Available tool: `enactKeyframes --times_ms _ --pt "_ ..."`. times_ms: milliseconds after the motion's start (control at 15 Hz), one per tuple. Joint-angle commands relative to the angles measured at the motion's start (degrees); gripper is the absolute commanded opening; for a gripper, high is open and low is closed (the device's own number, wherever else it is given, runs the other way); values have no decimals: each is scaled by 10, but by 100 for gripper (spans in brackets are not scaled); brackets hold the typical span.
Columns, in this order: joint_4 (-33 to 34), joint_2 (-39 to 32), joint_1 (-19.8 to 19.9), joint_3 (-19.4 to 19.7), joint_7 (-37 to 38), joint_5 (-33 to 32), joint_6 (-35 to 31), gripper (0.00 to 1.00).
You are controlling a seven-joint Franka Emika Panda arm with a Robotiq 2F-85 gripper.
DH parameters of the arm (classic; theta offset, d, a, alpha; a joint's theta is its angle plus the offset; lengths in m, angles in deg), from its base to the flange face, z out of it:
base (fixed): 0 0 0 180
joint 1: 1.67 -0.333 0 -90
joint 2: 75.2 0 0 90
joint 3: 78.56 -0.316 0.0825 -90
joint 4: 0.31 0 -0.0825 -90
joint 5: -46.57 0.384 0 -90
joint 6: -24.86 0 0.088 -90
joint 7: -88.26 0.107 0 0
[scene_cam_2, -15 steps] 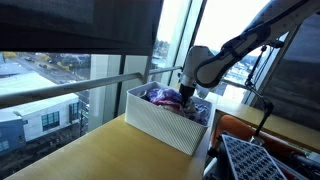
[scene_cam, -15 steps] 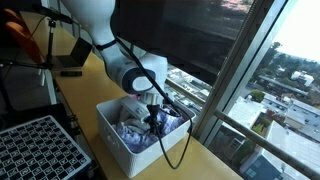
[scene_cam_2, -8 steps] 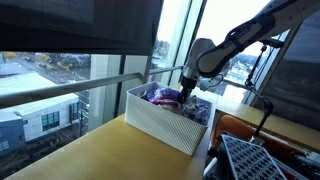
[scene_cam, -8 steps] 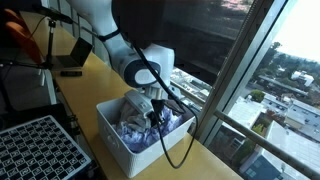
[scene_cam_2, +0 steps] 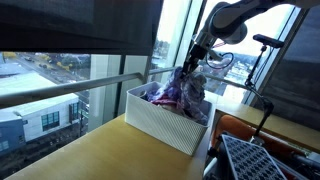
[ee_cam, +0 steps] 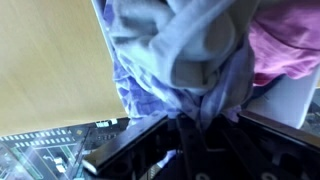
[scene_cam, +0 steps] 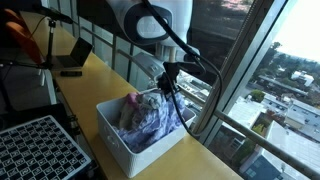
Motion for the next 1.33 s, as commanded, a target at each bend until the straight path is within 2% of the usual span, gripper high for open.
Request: enactKeyframes --times_ms 0,200,467,733,1267 --pt "7 94 1 -11 -30 49 47 3" --pt "40 146 -14 -4 -35 70 80 3" --pt "89 192 -43 -9 -11 67 116 3" --pt "110 214 -88 -42 17 40 114 3" --pt "133 222 -172 -132 73 34 116 3"
